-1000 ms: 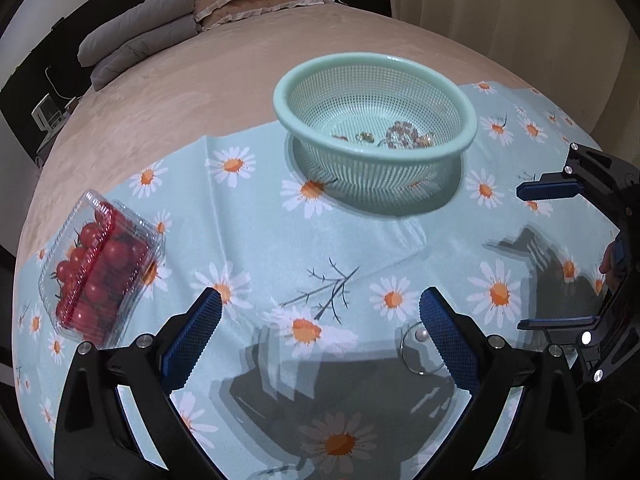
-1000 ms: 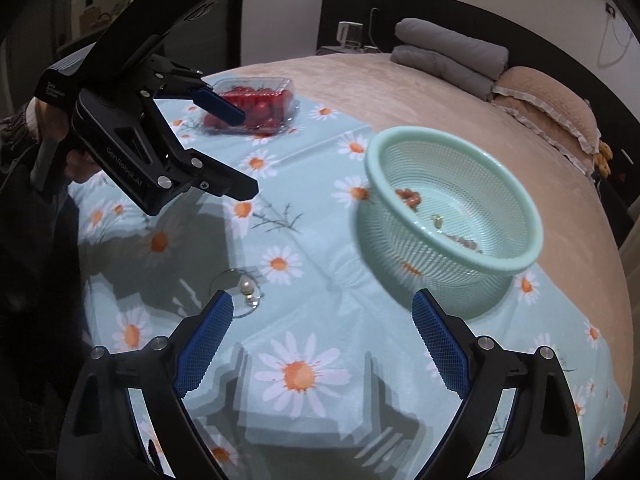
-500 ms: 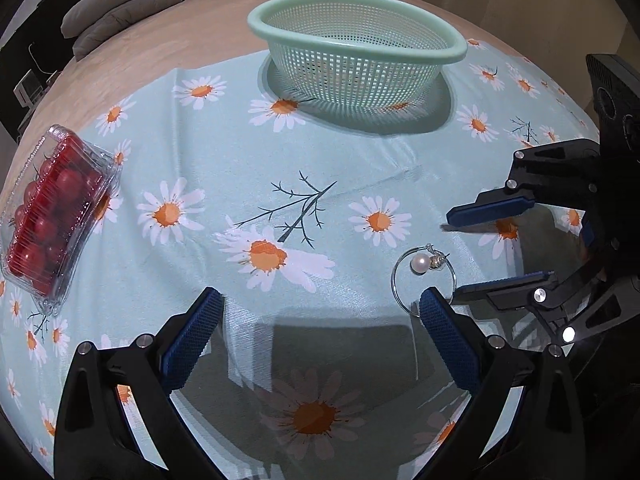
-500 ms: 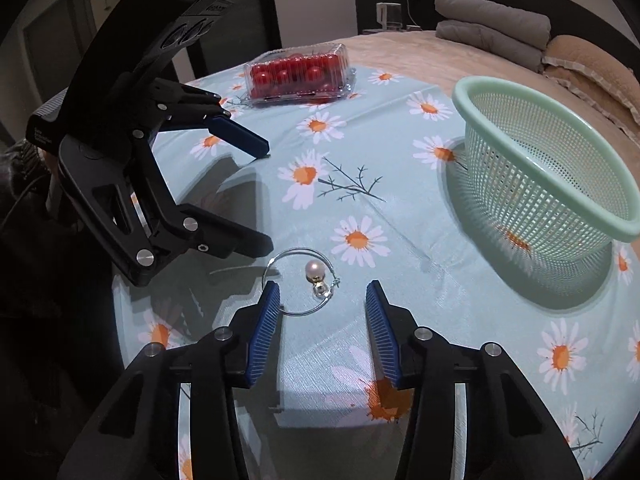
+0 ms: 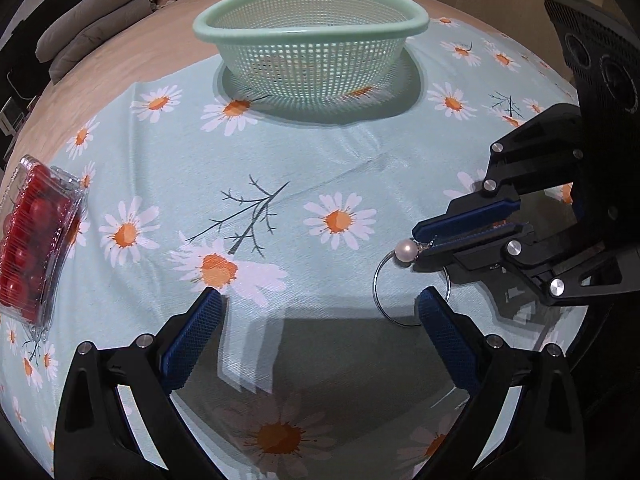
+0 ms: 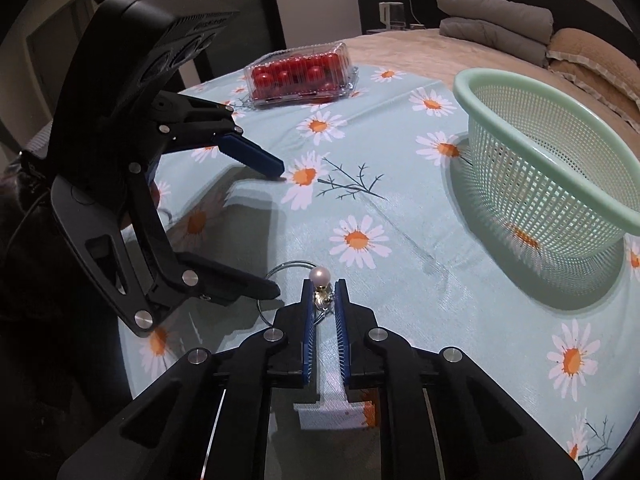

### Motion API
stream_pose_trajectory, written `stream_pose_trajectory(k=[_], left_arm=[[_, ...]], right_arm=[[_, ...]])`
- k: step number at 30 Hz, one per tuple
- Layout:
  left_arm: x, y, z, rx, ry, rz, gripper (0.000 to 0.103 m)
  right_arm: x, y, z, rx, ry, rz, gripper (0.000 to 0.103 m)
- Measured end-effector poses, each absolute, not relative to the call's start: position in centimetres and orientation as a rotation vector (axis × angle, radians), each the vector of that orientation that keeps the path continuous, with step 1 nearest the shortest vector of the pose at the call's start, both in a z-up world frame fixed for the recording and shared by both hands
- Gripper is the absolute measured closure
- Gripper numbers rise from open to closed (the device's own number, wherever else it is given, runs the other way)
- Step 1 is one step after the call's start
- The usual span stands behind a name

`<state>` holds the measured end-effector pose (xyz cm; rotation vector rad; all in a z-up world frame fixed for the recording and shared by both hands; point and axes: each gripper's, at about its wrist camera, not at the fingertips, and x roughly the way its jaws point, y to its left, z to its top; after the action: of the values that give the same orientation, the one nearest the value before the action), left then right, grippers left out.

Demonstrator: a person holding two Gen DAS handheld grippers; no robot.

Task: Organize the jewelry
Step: 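Grasp the pearl earring with the right gripper, then grasp the silver hoop with the left gripper while the right holds the pearl earring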

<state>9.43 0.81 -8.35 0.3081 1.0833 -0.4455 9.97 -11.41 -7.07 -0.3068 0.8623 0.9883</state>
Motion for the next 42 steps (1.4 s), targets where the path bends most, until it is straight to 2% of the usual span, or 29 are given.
stream_pose_trajectory(k=[1,3,6,9,11,13,16,25,27,33,34,35,36,37,38,39,42], left_arm=[[9.4,0.3,-8.5,0.318,1.084,-0.454,0.015],[9.4,-0.4,-8.6,0.340,1.077,-0.460,0.019],[9.5,-1.0,-8.3,0.310,1.072,-0.499,0.037],[9.5,-1.9,-8.4,0.321,1.070,-0.520,0.048],[9.3,-2.5,-8.4,0.326,1.068,-0.548,0.063],[9.2,-3.3,-8.5,0.316,1.078,-0.585,0.092],[9.3,-4.1,-8.8,0.331,1.091,-0.595,0.100],[9.6,-2.9,-8.6,0.274,1.115,-0.583,0.100],[9.5,-2.6,-8.5,0.288,1.117,-0.566,0.100],[9.1,-0.7,-8.2,0.304,1.120,-0.522,0.099],[8.9,-0.4,-8.1,0.307,1.119,-0.517,0.098],[8.8,-0.1,-8.0,0.309,1.118,-0.512,0.096],[8.6,0.2,-7.9,0.310,1.114,-0.510,0.085],[8.4,0.3,-7.8,0.315,1.108,-0.505,0.067],[8.3,0.4,-7.7,0.322,1.101,-0.494,0.056],[8.2,0.5,-7.6,0.328,1.094,-0.483,0.039],[8.2,0.1,-7.8,0.321,1.095,-0.506,0.036]], right_arm=[[10.0,-11.7,-6.9,-0.304,0.865,0.986,0.094],[9.9,-12.2,-6.5,-0.291,0.862,0.992,0.094],[10.0,-12.8,-6.1,-0.263,0.860,0.998,0.095],[10.3,-13.3,-6.2,-0.248,0.868,0.984,0.095],[10.6,-13.8,-6.2,-0.223,0.874,0.987,0.095],[10.6,-14.3,-6.1,-0.185,0.871,1.002,0.095],[10.8,-15.0,-5.8,-0.144,0.863,1.010,0.095],[11.1,-16.4,-5.9,-0.146,0.877,0.948,0.096],[11.0,-16.1,-6.2,-0.153,0.882,0.946,0.093],[11.5,-14.0,-7.1,-0.205,0.893,0.925,0.091],[11.5,-13.7,-7.2,-0.214,0.885,0.915,0.089],[11.7,-13.4,-7.3,-0.211,0.886,0.909,0.082],[11.8,-13.1,-7.4,-0.203,0.891,0.911,0.076],[11.9,-12.9,-7.5,-0.203,0.885,0.905,0.074],[12.0,-12.7,-7.6,-0.201,0.882,0.900,0.070],[12.0,-12.5,-7.6,-0.199,0.879,0.895,0.069],[12.3,-11.7,-7.8,-0.221,0.872,0.856,0.069]])
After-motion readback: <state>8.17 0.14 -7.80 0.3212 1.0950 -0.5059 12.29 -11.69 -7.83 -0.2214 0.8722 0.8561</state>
